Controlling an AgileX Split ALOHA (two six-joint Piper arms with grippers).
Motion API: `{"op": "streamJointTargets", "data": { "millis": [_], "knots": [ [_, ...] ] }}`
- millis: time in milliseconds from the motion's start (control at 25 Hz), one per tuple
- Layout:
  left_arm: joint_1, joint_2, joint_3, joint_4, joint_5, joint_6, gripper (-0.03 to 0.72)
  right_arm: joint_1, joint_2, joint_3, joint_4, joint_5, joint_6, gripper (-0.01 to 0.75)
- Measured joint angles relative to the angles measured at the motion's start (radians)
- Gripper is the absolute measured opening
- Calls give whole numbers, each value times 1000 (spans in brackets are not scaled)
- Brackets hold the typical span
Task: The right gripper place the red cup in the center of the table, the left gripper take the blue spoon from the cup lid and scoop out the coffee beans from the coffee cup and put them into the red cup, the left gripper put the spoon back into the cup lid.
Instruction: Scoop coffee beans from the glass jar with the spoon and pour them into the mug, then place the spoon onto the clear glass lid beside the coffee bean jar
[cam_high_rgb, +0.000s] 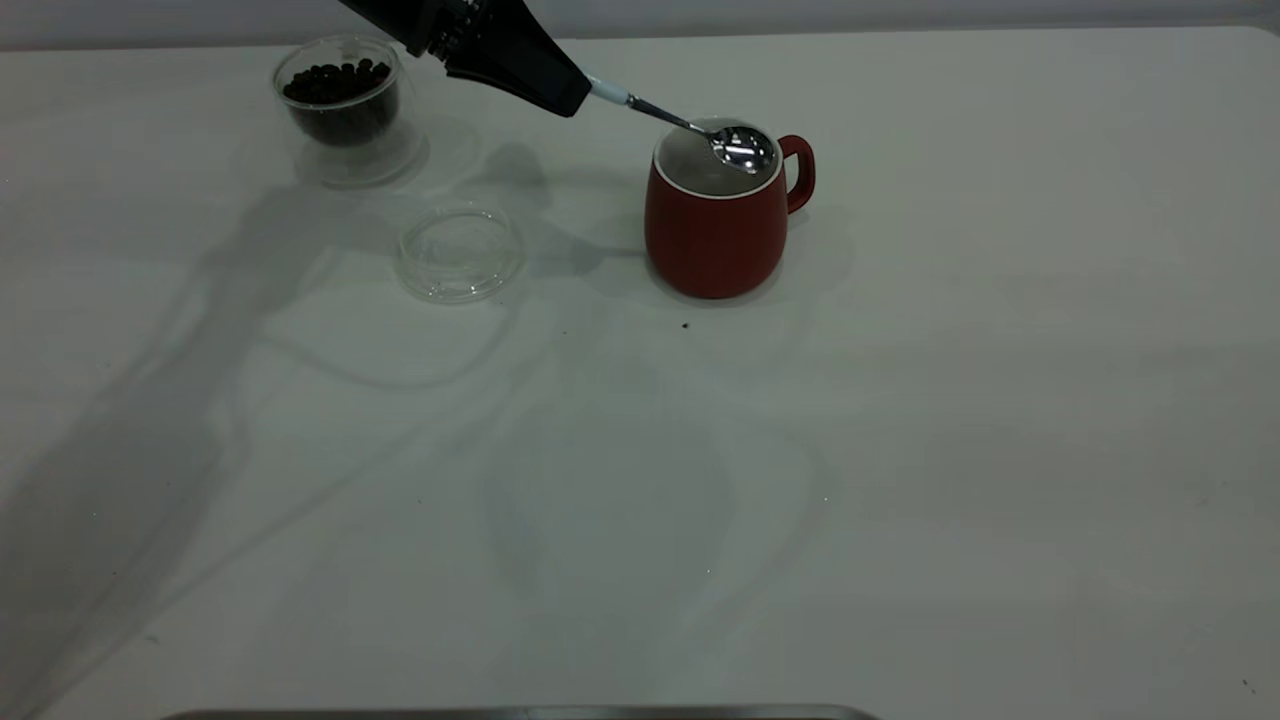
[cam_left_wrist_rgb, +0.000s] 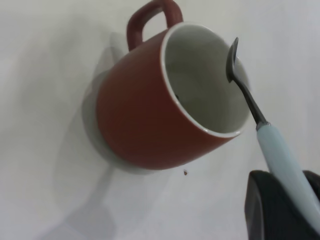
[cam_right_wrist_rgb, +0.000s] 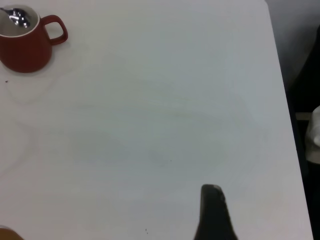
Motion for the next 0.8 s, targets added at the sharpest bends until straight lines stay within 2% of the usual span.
{"op": "streamJointTargets", "data": {
  "millis": [200,360,560,800],
  "knots": [
    [55,-1,-92,0,0,-335,122,0,0,0,0,0,0,550],
    [112,-38,-105,7,0,-493,122,0,0,0,0,0,0,550],
    [135,-169,0,12,0,-503,122,0,0,0,0,0,0,550],
    [178,-284,251,4,0,-407,122,0,0,0,0,0,0,550]
  ]
}}
